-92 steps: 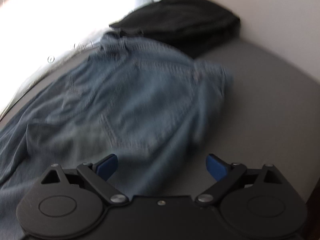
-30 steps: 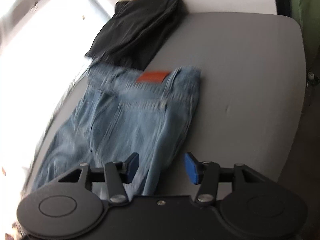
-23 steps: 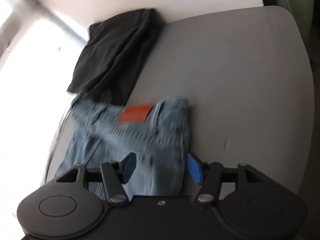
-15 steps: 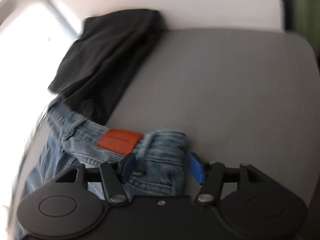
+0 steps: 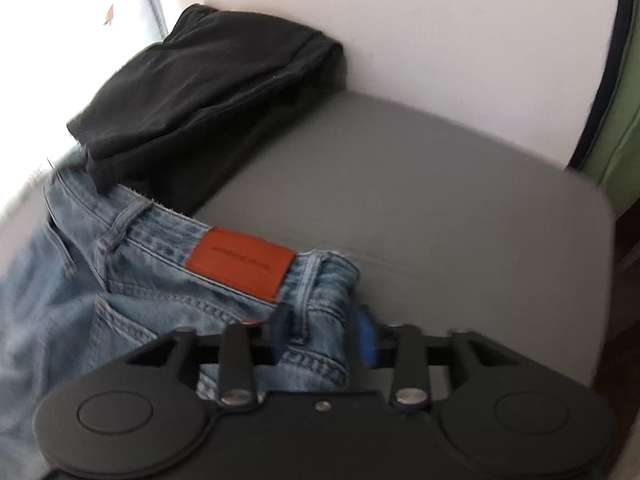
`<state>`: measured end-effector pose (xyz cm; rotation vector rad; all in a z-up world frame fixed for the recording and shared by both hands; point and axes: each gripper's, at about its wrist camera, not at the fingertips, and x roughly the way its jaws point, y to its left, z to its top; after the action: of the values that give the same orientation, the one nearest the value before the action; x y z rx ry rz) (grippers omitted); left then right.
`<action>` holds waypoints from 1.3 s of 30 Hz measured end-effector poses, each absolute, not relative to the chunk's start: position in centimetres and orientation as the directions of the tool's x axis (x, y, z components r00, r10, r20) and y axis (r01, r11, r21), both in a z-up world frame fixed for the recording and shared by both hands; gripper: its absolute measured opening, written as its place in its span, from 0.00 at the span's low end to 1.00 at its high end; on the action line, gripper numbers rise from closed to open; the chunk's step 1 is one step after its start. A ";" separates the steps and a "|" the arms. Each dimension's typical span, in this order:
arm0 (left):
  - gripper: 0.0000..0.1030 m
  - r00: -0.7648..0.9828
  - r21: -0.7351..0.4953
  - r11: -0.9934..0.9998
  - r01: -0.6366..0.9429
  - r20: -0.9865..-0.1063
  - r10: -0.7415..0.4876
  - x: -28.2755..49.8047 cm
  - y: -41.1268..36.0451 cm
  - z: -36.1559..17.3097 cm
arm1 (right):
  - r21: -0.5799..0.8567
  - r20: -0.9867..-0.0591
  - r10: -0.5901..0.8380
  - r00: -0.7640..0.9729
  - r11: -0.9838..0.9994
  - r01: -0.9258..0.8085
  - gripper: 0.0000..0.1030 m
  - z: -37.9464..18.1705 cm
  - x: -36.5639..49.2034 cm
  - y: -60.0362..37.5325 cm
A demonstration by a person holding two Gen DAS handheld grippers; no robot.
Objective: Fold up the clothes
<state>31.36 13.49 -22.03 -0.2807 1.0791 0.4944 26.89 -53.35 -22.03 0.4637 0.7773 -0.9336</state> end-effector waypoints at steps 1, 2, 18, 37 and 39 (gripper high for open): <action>0.63 0.384 0.007 0.855 -0.519 -0.891 0.241 31.4 14.0 -21.9 | -0.009 -0.748 -0.570 0.341 0.522 0.853 0.53 -21.6 27.1 -52.5; 0.63 0.391 -0.014 0.846 -0.532 -0.891 0.231 31.5 14.7 -21.8 | -0.030 -0.735 -0.590 0.334 0.521 0.853 0.65 -21.0 27.1 -51.6; 0.16 0.612 -0.223 0.886 -0.406 -0.787 0.082 43.9 24.8 -19.8 | 0.124 -0.714 -0.382 0.586 0.756 0.643 1.00 -21.1 35.7 -32.2; 0.04 0.652 -0.203 0.859 -0.471 -0.735 0.184 51.7 27.7 -17.6 | 0.014 -0.787 -0.370 0.495 0.790 0.613 1.00 -25.1 39.4 -27.2; 0.04 0.665 -0.138 0.887 -0.441 -0.714 0.220 51.1 26.6 -14.9 | 0.016 -0.786 -0.362 0.501 0.799 0.602 1.00 -25.1 39.3 -27.5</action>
<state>51.12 26.58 -14.93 -0.3132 0.7574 0.3804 39.26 -27.48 -25.07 0.3058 0.8673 -0.5935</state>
